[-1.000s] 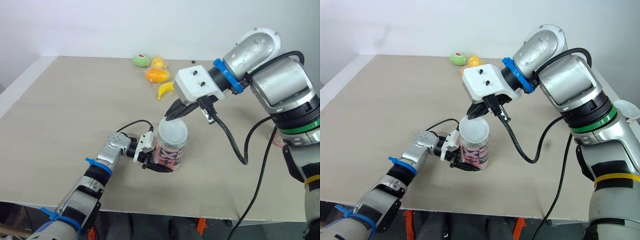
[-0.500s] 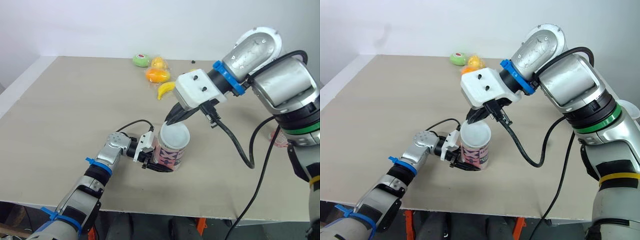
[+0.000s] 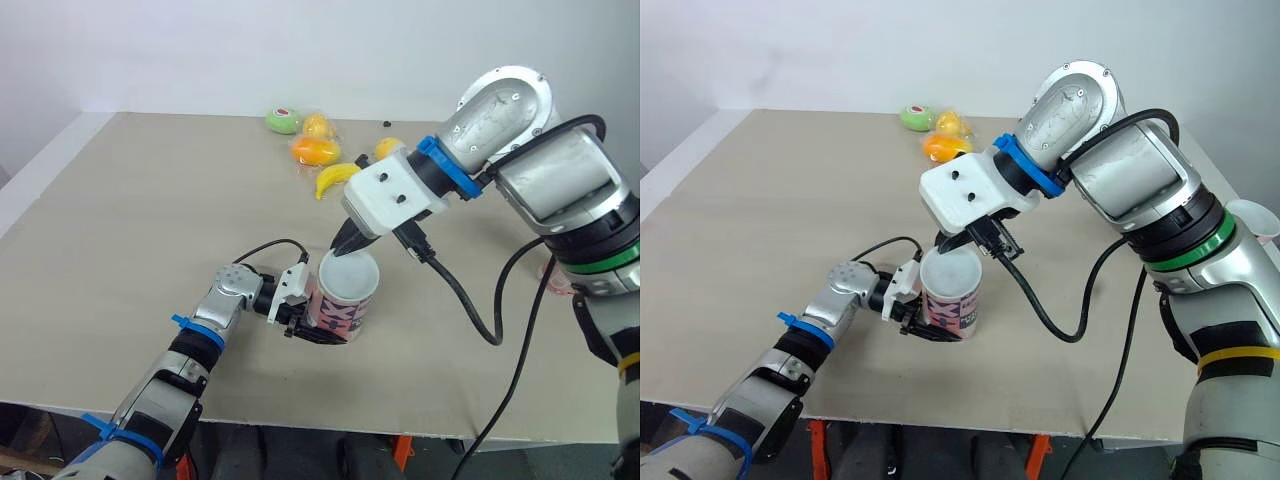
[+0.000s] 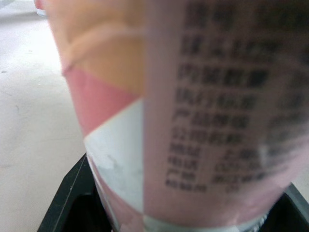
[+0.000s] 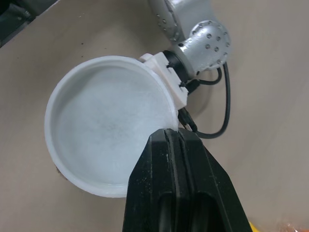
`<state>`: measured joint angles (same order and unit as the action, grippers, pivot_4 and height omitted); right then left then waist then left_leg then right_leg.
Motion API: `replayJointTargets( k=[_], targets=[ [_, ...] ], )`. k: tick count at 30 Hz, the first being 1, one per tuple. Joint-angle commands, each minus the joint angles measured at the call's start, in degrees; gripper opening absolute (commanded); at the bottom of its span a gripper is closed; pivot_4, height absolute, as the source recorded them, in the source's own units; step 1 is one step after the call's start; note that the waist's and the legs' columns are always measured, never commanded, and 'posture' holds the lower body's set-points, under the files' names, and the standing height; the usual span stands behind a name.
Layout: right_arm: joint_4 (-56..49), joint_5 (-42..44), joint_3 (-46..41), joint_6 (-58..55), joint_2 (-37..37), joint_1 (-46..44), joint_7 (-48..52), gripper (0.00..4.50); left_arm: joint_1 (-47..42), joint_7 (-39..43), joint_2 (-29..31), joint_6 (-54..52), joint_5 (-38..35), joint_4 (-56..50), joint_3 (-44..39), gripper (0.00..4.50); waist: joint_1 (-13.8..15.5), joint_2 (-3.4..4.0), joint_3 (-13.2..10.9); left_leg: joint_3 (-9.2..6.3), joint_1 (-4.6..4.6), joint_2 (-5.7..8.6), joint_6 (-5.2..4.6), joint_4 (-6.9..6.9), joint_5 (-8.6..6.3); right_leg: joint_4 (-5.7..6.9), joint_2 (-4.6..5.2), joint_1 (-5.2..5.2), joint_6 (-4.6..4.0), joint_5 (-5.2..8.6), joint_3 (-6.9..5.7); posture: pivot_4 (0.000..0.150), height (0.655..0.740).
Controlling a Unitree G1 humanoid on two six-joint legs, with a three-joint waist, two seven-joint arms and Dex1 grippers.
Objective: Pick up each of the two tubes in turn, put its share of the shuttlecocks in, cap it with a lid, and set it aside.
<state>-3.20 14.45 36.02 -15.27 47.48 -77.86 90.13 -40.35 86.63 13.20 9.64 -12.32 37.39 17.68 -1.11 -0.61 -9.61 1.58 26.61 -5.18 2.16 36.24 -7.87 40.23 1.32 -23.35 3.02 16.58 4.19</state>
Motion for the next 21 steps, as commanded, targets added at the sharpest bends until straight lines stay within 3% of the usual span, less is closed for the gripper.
replayJointTargets(
  k=[1, 10, 11, 12, 19, 20, 21],
  targets=[
    [-2.0, 1.0, -0.1, 0.4, 1.3, 0.0, 2.4, 0.08, 1.8, -1.3, 1.4, -1.1, 3.4, 2.6, 1.1, 2.59, 0.0, 0.0, 0.0, 0.0, 0.0, 0.0, 0.0, 0.0, 0.0, 0.0, 0.0, 0.0, 0.0, 0.0, 0.0, 0.15, 0.6946],
    [-3.8, -2.3, -1.4, 1.0, -1.7, 5.3, 0.8, 0.08, 1.9, -1.5, 1.5, -1.3, 3.4, 2.5, 1.0, 2.59, 0.0, -0.06, 0.1, -0.01, 0.0, 0.01, 0.0, -0.02, 0.0, -0.04, 0.0, 0.01, 0.01, 0.02, -0.01, 0.15, 0.6946],
    [-3.4, -3.8, -1.4, 1.4, -2.4, 6.4, 0.3, 0.68, 1.9, -1.6, 1.5, -1.4, 3.4, 2.4, 0.9, 2.59, 0.0, -0.07, 0.1, -0.01, -0.01, 0.01, 0.0, -0.02, 0.0, -0.04, 0.0, 0.02, 0.0, 0.02, -0.01, 0.15, 0.6946],
    [-3.2, -5.3, -1.4, 2.3, -2.7, 7.4, 0.2, 0.91, 2.0, -1.6, 1.5, -1.4, 3.4, 2.4, 0.9, 2.59, 0.0, -0.1, 0.1, -0.01, -0.02, 0.0, 0.0, -0.03, 0.0, -0.04, 0.0, 0.03, 0.03, -0.01, -0.01, 0.15, 0.6946],
    [-2.5, -11.1, -2.5, 2.6, -5.5, 12.5, -0.7, 4.21, 2.4, -1.8, 1.7, -1.9, 3.2, 1.7, 0.7, 2.59, -0.1, -0.32, 0.9, 0.02, -0.39, -0.04, 0.04, -0.04, -0.03, -0.04, -0.01, 0.1, 0.18, 0.2, -0.03, 0.15, 0.6946],
    [-2.9, -11.6, -2.5, 2.3, -5.7, 13.2, -0.7, 4.48, 2.5, -1.9, 1.7, -2.0, 3.1, 1.5, 0.7, 2.59, -0.1, -0.38, 1.2, 0.03, -0.43, -0.05, 0.05, -0.05, -0.03, -0.04, -0.01, 0.11, 0.16, 0.21, -0.03, 0.15, 0.6946],
    [-3.2, -12.2, -2.4, 2.5, -5.8, 14.0, -0.7, 4.48, 2.7, -2.0, 1.7, -2.1, 3.1, 1.3, 0.7, 2.59, -0.1, -0.45, 1.4, 0.04, -0.47, -0.06, 0.06, -0.07, -0.04, -0.04, 0.0, 0.14, 0.14, 0.22, -0.03, 0.15, 0.6946]
  ],
)
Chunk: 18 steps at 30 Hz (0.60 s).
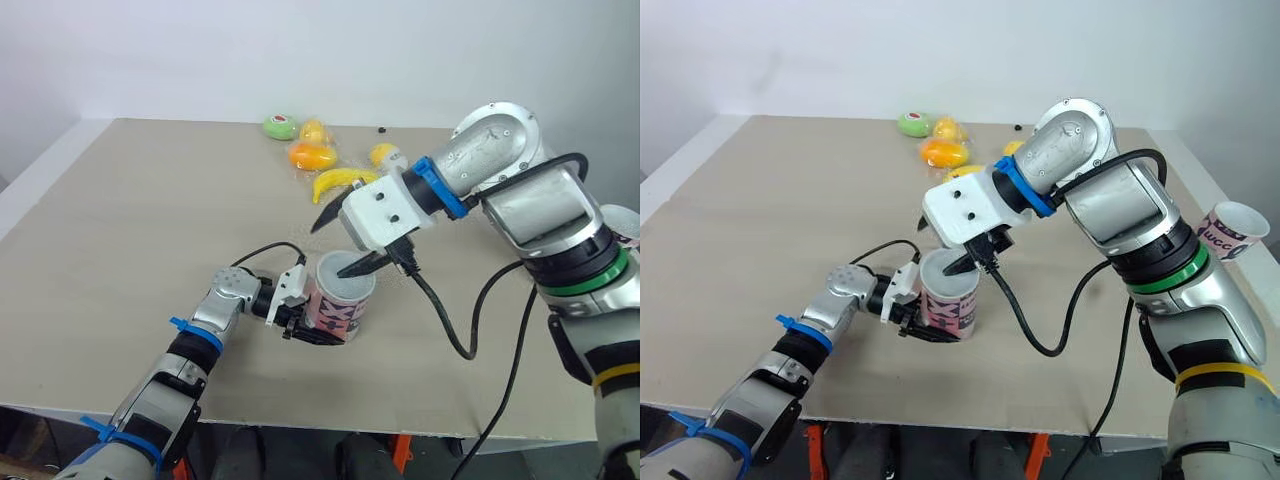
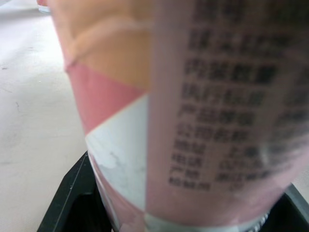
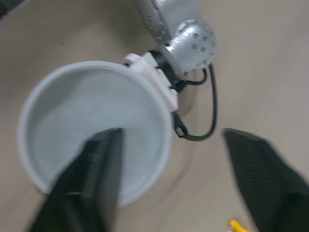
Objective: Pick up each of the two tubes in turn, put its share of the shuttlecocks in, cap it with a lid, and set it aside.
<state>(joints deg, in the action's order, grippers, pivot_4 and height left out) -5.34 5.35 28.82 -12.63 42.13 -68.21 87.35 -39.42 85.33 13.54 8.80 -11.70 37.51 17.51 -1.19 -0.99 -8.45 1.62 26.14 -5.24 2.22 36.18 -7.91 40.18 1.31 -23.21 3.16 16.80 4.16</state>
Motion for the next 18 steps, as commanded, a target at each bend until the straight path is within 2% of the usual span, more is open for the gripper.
replayJointTargets(
  k=[1, 7, 13, 16, 18],
  targets=[
    [-1.6, -3.6, 4.9, -0.4, -0.6, 5.1, 2.0, 4.48, 1.9, -0.7, 1.3, -1.3, 2.5, 1.1, 0.8, 2.59, 0.0, -0.09, 0.3, 0.0, -0.07, -0.01, 0.04, -0.03, -0.02, 0.0, 0.0, 0.04, -0.05, 0.03, 0.0, 0.15, 0.6946],
    [-2.1, -3.6, 3.0, -1.9, -1.6, 5.9, 3.1, 4.48, 2.1, -0.9, 1.4, -1.7, 2.6, 0.6, 0.8, 2.59, 0.0, -0.28, 1.0, 0.03, -0.36, -0.04, 0.17, -0.29, -0.1, -0.01, 0.0, 0.14, -0.21, 0.16, 0.0, 0.15, 0.6946],
    [4.9, 4.8, -6.5, -11.6, -4.9, -3.6, 4.3, 4.48, 2.2, -0.9, 1.3, -1.7, 2.7, 0.5, 0.7, 2.59, -0.1, -0.12, 0.8, 0.04, -0.5, -0.04, 0.16, -0.53, -0.1, 0.0, -0.04, 0.1, -0.47, 0.08, 0.06, 0.15, 0.6946],
    [4.5, 11.4, -7.0, -13.7, -0.7, -6.2, 5.2, 3.59, 2.3, -0.9, 1.4, -1.6, 2.8, 0.5, 0.6, 2.59, 0.1, -0.01, 0.6, 0.04, -0.21, -0.03, 0.16, -0.53, -0.1, 0.0, -0.04, -0.05, -0.64, -0.02, 0.06, 0.15, 0.6946],
    [2.9, 14.1, -5.1, -13.2, 2.2, -5.7, 5.2, 2.68, 2.3, -0.9, 1.4, -1.5, 2.8, 0.6, 0.5, 2.59, 0.2, -0.03, 0.6, 0.0, 0.1, -0.02, 0.15, -0.5, -0.09, -0.02, -0.04, -0.15, -0.63, -0.01, 0.04, 0.15, 0.6946]
  ],
)
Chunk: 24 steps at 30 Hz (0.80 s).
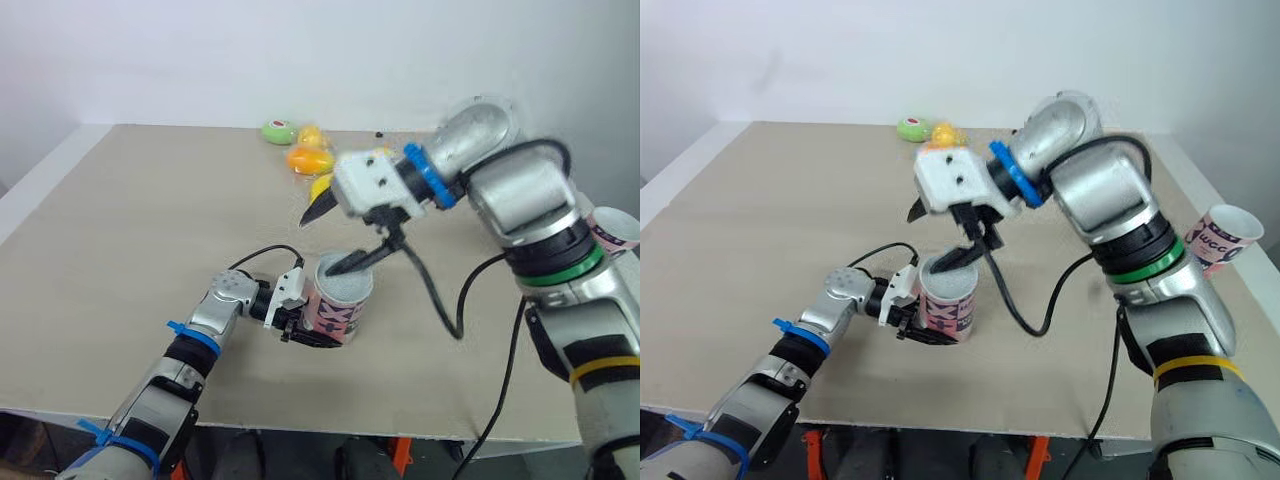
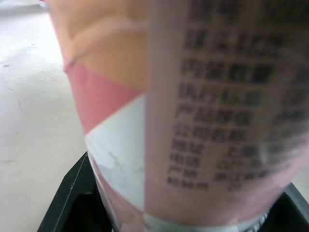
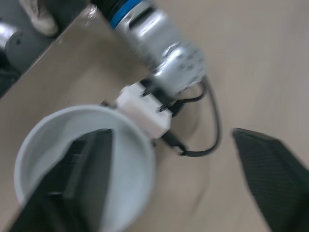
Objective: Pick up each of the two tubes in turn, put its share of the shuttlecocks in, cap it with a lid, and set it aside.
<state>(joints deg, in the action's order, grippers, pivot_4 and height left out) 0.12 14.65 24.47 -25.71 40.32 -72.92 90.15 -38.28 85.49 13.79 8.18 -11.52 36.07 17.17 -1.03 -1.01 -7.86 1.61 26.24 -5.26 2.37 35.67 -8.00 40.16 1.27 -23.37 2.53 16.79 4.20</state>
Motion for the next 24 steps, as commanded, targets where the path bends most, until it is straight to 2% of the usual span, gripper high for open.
replayJointTargets(
  k=[1, 5, 6, 10, 18, 24],
  targets=[
    [-3.3, 5.6, 0.3, 0.2, 5.2, -0.6, 2.4, 2.07, 1.2, -1.0, 1.2, -0.9, 2.7, 2.1, 0.9, 2.59, 0.0, -0.01, 0.0, -0.01, 0.01, 0.0, 0.03, 0.0, -0.03, -0.06, 0.0, 0.02, 0.04, 0.02, 0.0, 0.15, 0.6946],
    [-5.4, 7.6, 3.4, 1.2, 8.3, 1.0, 2.4, 0.21, 0.8, -0.9, 0.9, -0.7, 2.8, 2.6, 0.8, 2.59, -0.1, 0.15, -0.1, 0.01, 0.0, 0.01, 0.05, -0.02, -0.09, -0.09, -0.01, 0.01, 0.07, 0.06, 0.03, 0.15, 0.6946],
    [-5.7, 8.1, 4.0, 1.4, 8.8, 1.2, 2.4, 0.05, 0.7, -1.0, 0.8, -0.6, 2.8, 2.7, 0.8, 2.59, -0.1, 0.16, -0.1, 0.0, 0.0, 0.01, 0.04, -0.02, -0.09, -0.08, -0.02, 0.0, 0.16, 0.1, 0.03, 0.15, 0.6946],
    [-5.9, 7.7, 5.5, 2.1, 9.1, 1.7, 2.4, 0.05, 0.7, -1.0, 0.9, -0.4, 2.8, 2.8, 0.8, 2.59, -0.2, 0.18, -0.1, 0.01, 0.0, 0.01, 0.04, 0.08, -0.08, -0.08, 0.0, 0.0, 0.37, 0.16, 0.04, 0.15, 0.6946],
    [-6.8, 0.4, 11.9, 5.9, 6.9, 4.4, 2.4, 0.05, 1.0, -0.8, 1.2, -0.6, 2.7, 2.5, 0.8, 2.59, -0.2, 0.17, -0.1, 0.02, -0.01, 0.01, 0.04, 0.1, -0.08, -0.09, 0.01, -0.02, 0.37, 0.18, 0.04, 0.15, 0.6946],
    [-3.2, -7.5, 17.4, 12.3, 5.1, 5.4, 2.4, 0.05, 1.0, -0.9, 1.2, -0.7, 2.6, 2.3, 0.5, 2.59, -0.3, 0.14, -0.1, 0.0, -0.49, -0.01, 0.05, 0.02, -0.09, -0.1, -0.03, 0.11, 0.3, 0.19, 0.04, 0.15, 0.6946]
  ],
)
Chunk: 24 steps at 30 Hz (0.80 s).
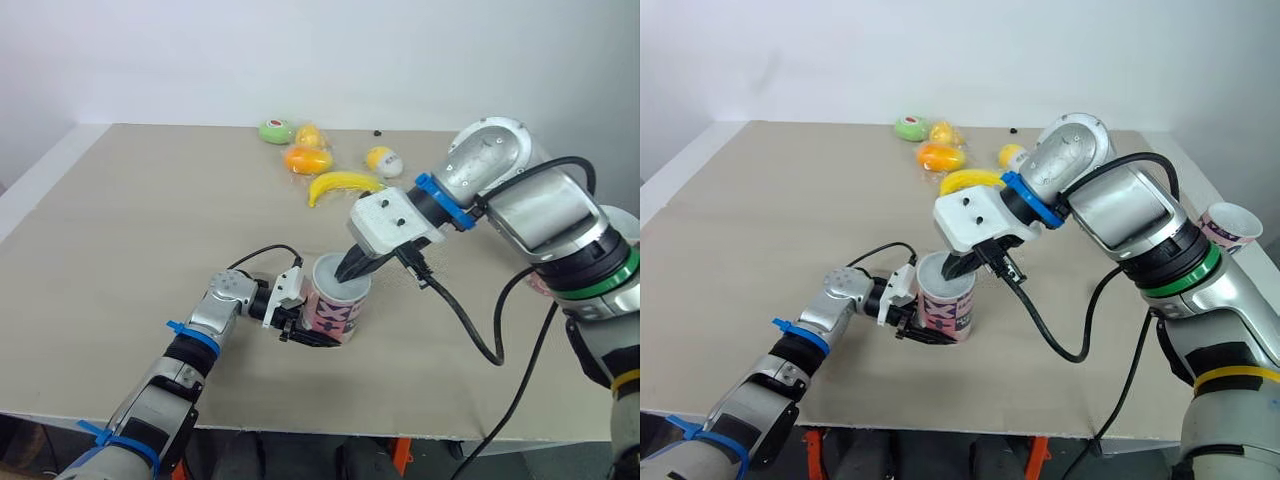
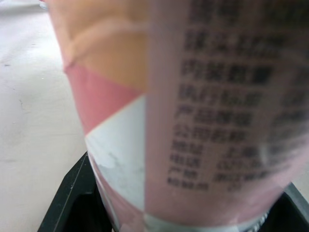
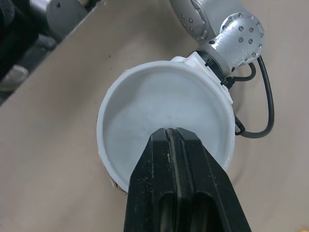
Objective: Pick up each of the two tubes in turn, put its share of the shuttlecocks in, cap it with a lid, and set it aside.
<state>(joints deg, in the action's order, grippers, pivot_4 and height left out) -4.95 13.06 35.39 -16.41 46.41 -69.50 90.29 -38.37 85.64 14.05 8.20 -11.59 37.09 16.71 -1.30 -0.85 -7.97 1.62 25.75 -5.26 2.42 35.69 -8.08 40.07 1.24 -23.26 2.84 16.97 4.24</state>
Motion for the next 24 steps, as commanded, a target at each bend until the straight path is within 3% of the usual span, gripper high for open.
replayJointTargets(
  k=[1, 4, 7, 12, 16, 17, 19, 20, 24],
  targets=[
    [2.6, -6.8, 6.9, 3.9, -1.4, 2.0, 2.2, 0.05, 1.0, -1.1, 1.0, -0.8, 2.6, 1.2, 0.9, 2.59, -0.1, -0.12, 0.1, 0.0, -0.07, 0.0, 0.01, -0.01, 0.0, 0.0, 0.0, 0.05, 0.0, 0.0, 0.01, 0.15, 0.6946],
    [4.6, -7.1, 5.2, 4.0, -2.8, 1.7, 2.2, 0.05, 1.3, -1.3, 1.0, -1.2, 2.4, 0.7, 0.7, 2.59, -0.3, -0.24, 0.1, -0.01, -0.41, 0.0, 0.05, -0.08, -0.03, 0.0, 0.02, 0.2, -0.06, -0.04, 0.01, 0.15, 0.6946],
    [2.5, 3.7, -1.7, -3.8, -3.4, -0.8, 2.2, 0.05, 1.5, -1.2, 1.0, -1.7, 2.1, 0.3, 0.4, 2.59, -0.4, -0.25, 0.1, -0.01, -0.54, 0.0, 0.05, -0.11, -0.03, 0.01, 0.03, 0.24, -0.13, -0.09, 0.03, 0.15, 0.6946],
    [2.6, 11.5, -12.3, -9.8, -3.9, -3.5, 1.4, 0.05, 1.4, -0.8, 0.9, -2.3, 1.7, 0.1, -0.1, 2.59, -0.1, -0.14, -0.1, 0.01, -0.1, 0.0, 0.03, -0.19, -0.02, 0.03, 0.04, 0.01, -0.25, -0.18, 0.05, 0.15, 0.6946],
    [0.0, 14.3, -19.9, -15.8, 0.3, -1.6, -2.1, 0.05, 1.2, -1.2, 0.8, -3.0, 1.4, 0.4, -0.6, 2.59, 0.3, -0.17, -0.1, -0.07, 0.3, 0.03, 0.06, -0.18, -0.04, 0.0, -0.02, -0.15, -0.12, -0.3, 0.04, 0.15, 0.6946],
    [-1.3, 14.5, -21.4, -17.4, 1.9, -0.1, -3.0, 0.67, 1.3, -1.2, 0.8, -3.5, 1.2, 0.4, -0.7, 2.59, 0.3, -0.21, -0.1, -0.1, 0.35, 0.06, 0.08, -0.18, -0.05, -0.02, -0.01, -0.17, -0.12, -0.27, 0.04, 0.15, 0.6946],
    [-5.1, 16.2, -24.3, -19.4, 4.8, 3.6, -3.6, 1.34, 1.3, -1.4, 0.9, -3.9, 1.0, 0.4, -1.0, 2.59, 0.2, -0.24, -0.1, -0.1, 0.37, 0.06, 0.13, -0.17, -0.09, -0.06, 0.0, -0.17, -0.3, -0.15, 0.04, 0.15, 0.6946],
    [-7.5, 17.3, -26.4, -21.0, 6.1, 6.2, -4.9, 1.88, 1.4, -1.2, 1.0, -4.1, 1.0, 0.4, -0.9, 3.2, 0.2, -0.23, -0.2, -0.1, 0.37, 0.06, 0.14, -0.18, -0.1, -0.07, 0.01, -0.15, -0.29, -0.14, 0.03, 0.15, 0.6946],
    [-14.3, 19.9, -32.0, -24.8, 9.2, 14.2, -9.3, 3.17, 1.4, 0.8, 1.6, -6.4, -0.2, -0.8, -1.0, 4.21, -0.1, 0.0, -0.3, -0.09, 0.31, 0.05, 0.16, -0.18, -0.11, -0.04, 0.01, -0.17, -0.01, 0.02, 0.04, 0.15, 0.6946]
  ],
)
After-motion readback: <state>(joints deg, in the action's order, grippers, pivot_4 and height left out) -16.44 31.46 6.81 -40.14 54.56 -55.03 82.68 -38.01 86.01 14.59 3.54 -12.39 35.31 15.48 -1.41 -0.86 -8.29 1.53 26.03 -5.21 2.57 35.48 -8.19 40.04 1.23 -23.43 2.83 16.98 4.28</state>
